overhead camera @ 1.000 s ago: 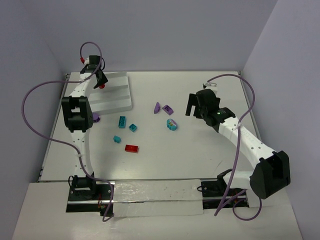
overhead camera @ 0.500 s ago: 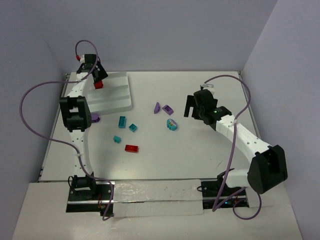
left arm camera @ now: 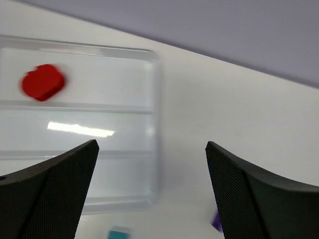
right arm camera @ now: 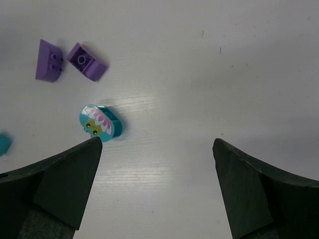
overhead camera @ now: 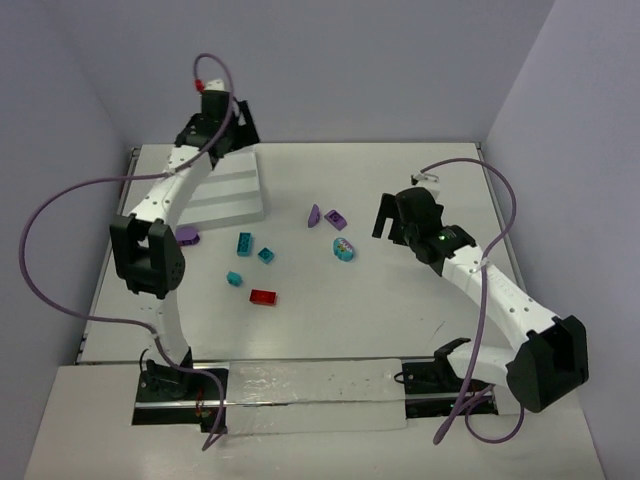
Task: Sort the legos into containers by color
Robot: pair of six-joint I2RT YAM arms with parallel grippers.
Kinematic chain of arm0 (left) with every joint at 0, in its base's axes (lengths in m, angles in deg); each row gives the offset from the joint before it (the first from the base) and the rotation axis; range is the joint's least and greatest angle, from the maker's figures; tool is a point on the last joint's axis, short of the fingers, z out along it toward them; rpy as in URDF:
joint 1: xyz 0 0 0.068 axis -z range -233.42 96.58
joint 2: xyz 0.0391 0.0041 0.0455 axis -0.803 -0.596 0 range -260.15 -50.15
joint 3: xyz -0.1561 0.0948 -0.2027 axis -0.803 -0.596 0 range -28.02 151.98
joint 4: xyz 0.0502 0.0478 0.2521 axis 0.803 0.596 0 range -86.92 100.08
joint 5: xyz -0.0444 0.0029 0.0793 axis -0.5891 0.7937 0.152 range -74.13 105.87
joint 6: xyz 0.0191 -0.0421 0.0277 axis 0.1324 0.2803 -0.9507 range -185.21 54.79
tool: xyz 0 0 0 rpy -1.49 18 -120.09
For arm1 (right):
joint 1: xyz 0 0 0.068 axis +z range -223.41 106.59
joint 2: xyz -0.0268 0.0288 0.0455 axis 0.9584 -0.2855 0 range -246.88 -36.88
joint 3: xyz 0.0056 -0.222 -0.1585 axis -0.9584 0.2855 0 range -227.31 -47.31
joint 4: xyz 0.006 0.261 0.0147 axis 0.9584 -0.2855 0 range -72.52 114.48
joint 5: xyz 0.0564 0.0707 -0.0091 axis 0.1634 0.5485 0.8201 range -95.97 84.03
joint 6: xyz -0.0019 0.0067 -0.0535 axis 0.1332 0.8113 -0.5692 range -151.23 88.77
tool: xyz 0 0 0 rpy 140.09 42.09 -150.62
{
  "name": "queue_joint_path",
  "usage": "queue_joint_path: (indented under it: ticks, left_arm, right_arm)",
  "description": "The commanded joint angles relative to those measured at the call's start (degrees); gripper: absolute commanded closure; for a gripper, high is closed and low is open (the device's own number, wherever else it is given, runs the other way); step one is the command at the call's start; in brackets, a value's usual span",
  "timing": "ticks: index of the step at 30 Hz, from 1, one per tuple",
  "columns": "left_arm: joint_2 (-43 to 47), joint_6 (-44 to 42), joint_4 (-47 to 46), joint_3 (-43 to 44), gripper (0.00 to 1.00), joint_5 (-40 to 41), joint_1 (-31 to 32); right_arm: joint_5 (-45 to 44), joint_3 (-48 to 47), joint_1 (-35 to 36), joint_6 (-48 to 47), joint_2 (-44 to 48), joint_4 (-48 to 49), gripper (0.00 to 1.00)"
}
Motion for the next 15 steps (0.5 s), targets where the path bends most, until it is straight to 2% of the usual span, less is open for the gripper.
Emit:
queue_joint_path:
  ticks: [1, 6, 11, 15]
  left_arm:
    - [2.5, -6.0, 1.9, -2.3, 0.04, -3.7, 13.5]
    - [1.1, -6.6, 0.0, -7.7, 0.04, -6.1, 22.1]
    - [-3.2, -6.4, -0.2, -7.0, 0.09, -9.3, 25.3]
    - [-7.5, -7.1, 2.2, -4.0, 0.16, -8.6, 26.5]
  right_arm:
    - [-3.0, 2.0, 0.5, 2.2, 5.5, 0.2, 0.0]
    - [-3.3, 3.5, 0.5, 3.3, 9.3, 0.0, 0.0]
    - [-4.1, 3.4, 0.5, 3.3, 10.6, -1.1, 0.0]
    - [-4.1, 3.2, 0.5, 3.3, 10.8, -1.3, 0.0]
